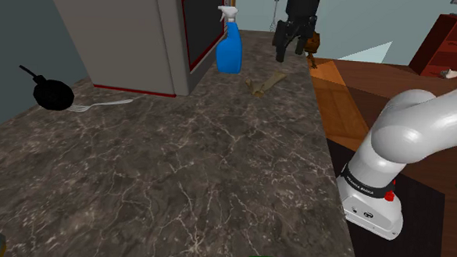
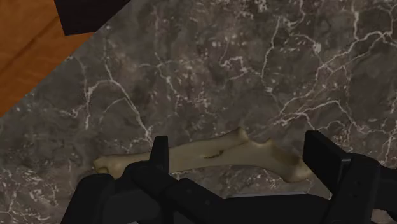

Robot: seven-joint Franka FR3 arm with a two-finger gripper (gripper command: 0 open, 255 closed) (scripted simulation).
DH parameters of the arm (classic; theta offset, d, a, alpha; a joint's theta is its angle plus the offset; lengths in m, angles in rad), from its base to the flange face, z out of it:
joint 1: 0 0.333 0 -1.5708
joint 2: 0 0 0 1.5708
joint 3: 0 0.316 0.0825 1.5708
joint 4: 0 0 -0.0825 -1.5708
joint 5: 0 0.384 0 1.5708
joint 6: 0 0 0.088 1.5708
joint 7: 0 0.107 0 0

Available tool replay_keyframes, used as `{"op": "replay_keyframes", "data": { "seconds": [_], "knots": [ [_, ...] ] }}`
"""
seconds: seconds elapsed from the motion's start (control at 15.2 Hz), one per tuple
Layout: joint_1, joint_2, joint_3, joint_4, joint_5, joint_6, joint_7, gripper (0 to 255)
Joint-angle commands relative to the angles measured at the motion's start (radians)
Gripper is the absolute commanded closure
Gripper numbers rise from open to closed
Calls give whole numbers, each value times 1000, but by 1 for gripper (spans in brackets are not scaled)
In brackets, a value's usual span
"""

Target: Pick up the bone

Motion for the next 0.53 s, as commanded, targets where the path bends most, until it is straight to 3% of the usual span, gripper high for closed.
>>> {"op": "replay_keyframes", "data": {
  "seconds": [0.0,0.46],
  "knots": [
    [0,0,0,0,0,0,0,0],
    [-263,335,111,120,177,41,821,0]
  ]
}}
